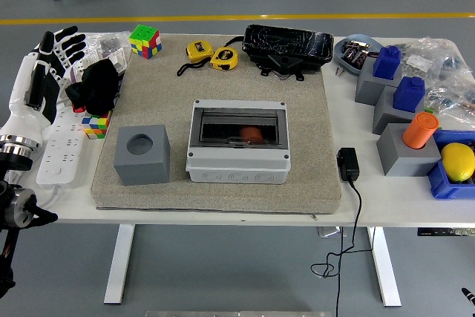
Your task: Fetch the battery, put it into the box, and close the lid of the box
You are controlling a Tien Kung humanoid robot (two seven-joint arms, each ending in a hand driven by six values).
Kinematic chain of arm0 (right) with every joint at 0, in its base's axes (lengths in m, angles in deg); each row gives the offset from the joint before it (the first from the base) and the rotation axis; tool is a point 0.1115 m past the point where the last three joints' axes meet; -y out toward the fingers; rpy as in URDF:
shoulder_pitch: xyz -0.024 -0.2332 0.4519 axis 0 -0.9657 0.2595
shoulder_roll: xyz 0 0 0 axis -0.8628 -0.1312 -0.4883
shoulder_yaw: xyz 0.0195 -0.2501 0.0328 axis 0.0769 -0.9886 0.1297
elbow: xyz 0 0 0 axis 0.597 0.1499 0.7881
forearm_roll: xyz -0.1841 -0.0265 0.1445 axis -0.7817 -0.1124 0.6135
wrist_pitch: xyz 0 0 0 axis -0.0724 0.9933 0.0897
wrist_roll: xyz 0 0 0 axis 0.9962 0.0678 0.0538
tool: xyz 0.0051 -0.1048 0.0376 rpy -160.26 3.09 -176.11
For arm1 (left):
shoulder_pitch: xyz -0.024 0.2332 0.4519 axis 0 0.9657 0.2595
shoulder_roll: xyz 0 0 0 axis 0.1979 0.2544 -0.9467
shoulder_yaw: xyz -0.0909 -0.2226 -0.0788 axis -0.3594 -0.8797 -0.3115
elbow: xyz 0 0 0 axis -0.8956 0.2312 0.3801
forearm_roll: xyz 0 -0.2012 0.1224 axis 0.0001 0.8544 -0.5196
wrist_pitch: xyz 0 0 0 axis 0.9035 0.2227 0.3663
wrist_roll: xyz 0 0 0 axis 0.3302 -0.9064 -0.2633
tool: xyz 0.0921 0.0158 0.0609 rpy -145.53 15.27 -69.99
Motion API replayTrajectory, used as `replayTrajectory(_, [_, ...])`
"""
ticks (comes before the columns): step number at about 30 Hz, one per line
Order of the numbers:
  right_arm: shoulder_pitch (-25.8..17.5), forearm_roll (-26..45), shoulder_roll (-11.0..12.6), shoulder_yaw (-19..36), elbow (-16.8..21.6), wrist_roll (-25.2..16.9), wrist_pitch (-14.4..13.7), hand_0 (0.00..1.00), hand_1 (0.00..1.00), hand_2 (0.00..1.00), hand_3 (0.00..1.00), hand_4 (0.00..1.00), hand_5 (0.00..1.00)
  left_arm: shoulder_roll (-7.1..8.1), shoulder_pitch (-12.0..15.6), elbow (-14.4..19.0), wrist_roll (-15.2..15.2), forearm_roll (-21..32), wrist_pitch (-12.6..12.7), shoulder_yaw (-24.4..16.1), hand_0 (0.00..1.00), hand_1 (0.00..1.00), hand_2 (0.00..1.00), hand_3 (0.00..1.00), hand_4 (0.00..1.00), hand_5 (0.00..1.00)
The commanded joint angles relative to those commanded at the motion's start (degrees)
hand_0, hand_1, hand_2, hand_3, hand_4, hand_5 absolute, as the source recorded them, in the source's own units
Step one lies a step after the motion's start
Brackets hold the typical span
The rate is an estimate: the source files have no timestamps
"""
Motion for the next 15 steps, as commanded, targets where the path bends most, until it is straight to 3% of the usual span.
replayTrajectory(15, [-0.07, 0.07, 0.08, -0.1, 0.0, 0.03, -0.03, 0.794, 0.737, 0.738, 0.793, 0.998, 0.938, 0.16, 0.01, 0.02, -0.02, 0.06, 0.11, 0.12, 0.823, 0.816, 0.785, 0.796, 0.998, 0.959])
